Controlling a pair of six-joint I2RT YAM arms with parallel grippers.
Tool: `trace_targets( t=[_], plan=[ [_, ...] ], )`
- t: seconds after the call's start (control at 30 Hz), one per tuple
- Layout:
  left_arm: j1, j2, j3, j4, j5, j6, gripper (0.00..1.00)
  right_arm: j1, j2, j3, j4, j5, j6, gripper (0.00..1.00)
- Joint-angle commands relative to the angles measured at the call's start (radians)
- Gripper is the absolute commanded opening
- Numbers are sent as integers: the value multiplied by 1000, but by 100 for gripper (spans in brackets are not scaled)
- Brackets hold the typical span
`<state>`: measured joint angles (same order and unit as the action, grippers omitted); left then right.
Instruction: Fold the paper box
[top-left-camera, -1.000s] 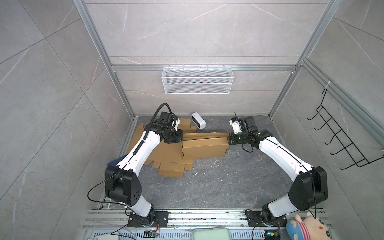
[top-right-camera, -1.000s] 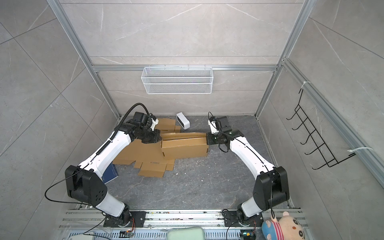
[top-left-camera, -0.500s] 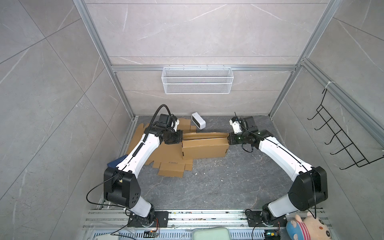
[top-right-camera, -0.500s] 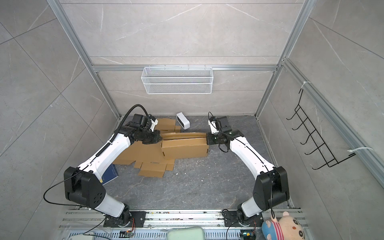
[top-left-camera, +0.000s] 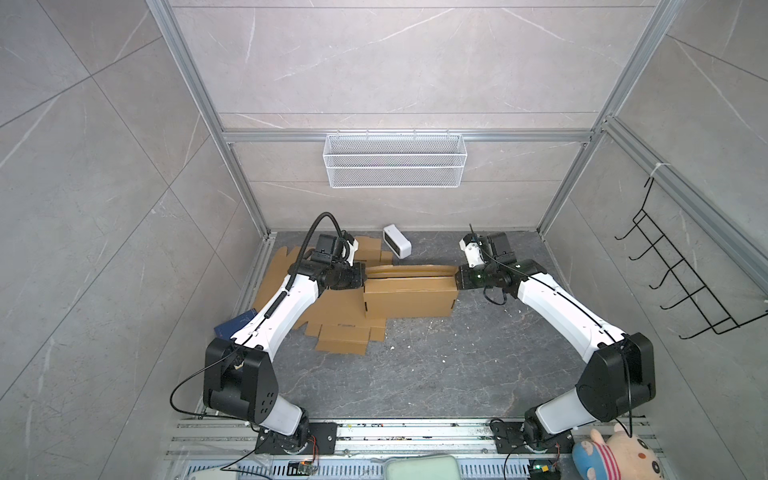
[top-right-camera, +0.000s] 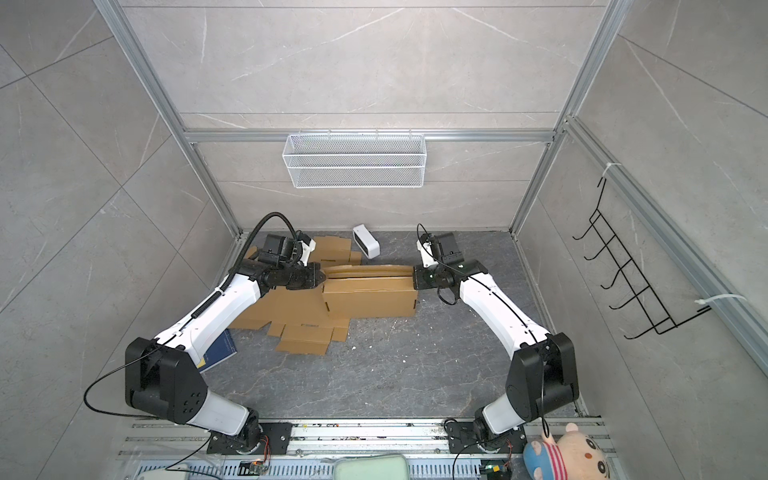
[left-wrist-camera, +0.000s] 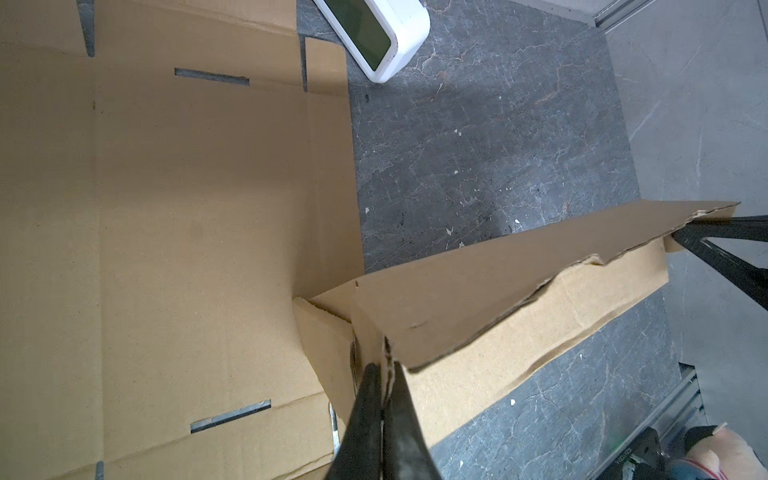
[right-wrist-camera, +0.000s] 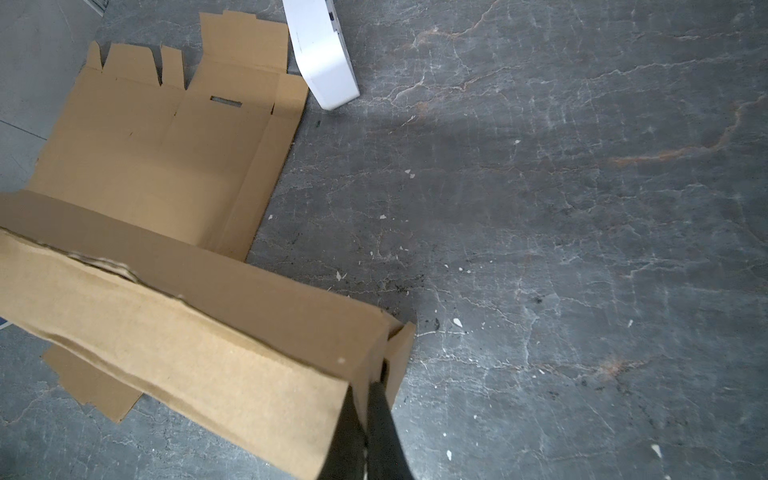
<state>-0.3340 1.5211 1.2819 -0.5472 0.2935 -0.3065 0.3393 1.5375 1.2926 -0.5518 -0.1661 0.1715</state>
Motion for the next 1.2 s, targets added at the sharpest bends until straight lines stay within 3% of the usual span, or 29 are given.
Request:
trace_targets(
  t=[0.0,0.43,0.57,0.8,0.9,1.0,1.17],
  plan=[
    [-20,25,-45,-121,49,19,4,15,-18,-30,-57,-50,33,6],
    [-19,27,-46,-124,42,22,4,-11,-74,4,-64,-130,16,46],
    [-19,27,-48,-125,40,26,3,-29,-115,16,-97,-126,-45,53],
    [-19,33,-52,-125,38,32,4,-32,-158,90,-200,25,-264,60],
    [-20,34,-52,-124,32,33,4,-11,-157,113,-165,-7,-390,62],
    [-20,33,-53,-125,28,33,4,62,-136,121,-115,-5,-572,73],
    [-20,37,-51,-124,24,35,3,144,6,254,-156,22,-778,81]
  ],
)
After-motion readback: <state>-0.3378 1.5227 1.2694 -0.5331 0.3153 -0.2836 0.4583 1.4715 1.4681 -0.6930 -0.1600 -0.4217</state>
